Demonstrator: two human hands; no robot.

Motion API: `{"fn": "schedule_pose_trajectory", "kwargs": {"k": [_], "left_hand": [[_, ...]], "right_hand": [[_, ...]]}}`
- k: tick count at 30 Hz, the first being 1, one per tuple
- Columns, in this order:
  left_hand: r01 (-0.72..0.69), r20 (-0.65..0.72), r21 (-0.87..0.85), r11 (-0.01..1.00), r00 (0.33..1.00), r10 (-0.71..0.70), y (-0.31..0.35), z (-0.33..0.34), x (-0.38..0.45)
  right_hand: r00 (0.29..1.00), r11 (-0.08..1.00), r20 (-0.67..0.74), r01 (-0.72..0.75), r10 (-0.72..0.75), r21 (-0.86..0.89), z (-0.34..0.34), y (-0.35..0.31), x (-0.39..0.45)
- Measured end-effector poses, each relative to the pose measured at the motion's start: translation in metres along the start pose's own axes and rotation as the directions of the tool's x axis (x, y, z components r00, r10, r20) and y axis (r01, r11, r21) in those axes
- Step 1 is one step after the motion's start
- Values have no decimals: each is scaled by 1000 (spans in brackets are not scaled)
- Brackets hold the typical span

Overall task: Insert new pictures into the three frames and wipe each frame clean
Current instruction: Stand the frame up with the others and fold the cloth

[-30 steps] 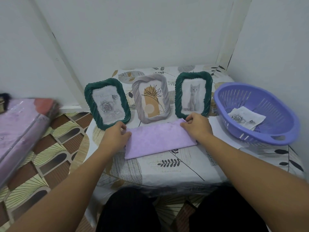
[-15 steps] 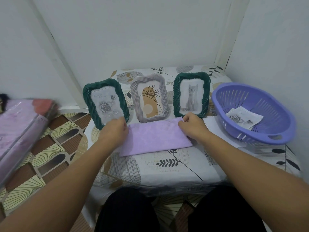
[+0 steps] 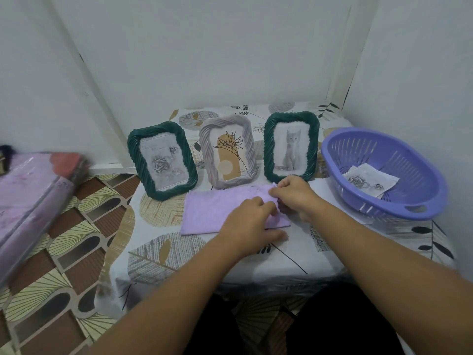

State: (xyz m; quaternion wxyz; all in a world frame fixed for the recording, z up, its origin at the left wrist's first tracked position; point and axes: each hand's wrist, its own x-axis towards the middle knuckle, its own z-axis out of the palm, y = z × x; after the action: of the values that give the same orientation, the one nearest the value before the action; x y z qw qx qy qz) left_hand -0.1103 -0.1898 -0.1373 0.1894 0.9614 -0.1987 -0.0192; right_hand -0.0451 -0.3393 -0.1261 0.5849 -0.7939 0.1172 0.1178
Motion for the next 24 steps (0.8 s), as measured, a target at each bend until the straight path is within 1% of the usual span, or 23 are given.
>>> {"fn": "schedule_pose_trajectory", "kwargs": {"k": [3, 6, 8, 10, 12, 14, 16, 18, 19, 22, 24], "left_hand": [[8, -72, 62, 998, 997, -4, 5, 14, 5], [2, -219, 90, 996, 976, 18, 4, 23, 8], [-2, -298, 115, 993, 954, 37, 1, 26, 9], [-5, -320, 157, 988, 946, 56, 0, 28, 8], [-21, -335, 152, 988, 939, 72, 1, 30, 6], [-25, -332, 67, 997, 942, 46, 5, 25, 0], [-31, -288, -11, 999, 957, 26, 6, 20, -8], [-15, -252, -71, 997, 968, -3, 8, 15, -18], [0, -243, -128, 992, 970, -31, 10, 11, -23], [97, -215, -364, 926, 959, -184, 11, 1, -40], [164, -181, -463, 871, 945, -274, 5, 0, -51]], "right_hand": [[1000, 999, -3, -12, 12, 53, 1, -1, -1], [999, 987, -14, -39, 41, 157, 2, 2, -1], [997, 980, -33, -56, 63, 192, 0, 3, 0], [996, 976, -40, -68, 78, 207, -3, 4, 0], [996, 977, -42, -73, 83, 202, -5, 4, 0], [996, 978, -50, -67, 78, 195, -7, 5, -1], [995, 982, -54, -68, 79, 178, -10, 7, -4], [996, 985, -41, -71, 78, 157, -13, 10, -8], [996, 985, -31, -74, 80, 153, -14, 11, -11], [996, 982, 3, -93, 94, 163, -16, 9, -20], [996, 982, 34, -85, 81, 170, -15, 4, -26]]}}
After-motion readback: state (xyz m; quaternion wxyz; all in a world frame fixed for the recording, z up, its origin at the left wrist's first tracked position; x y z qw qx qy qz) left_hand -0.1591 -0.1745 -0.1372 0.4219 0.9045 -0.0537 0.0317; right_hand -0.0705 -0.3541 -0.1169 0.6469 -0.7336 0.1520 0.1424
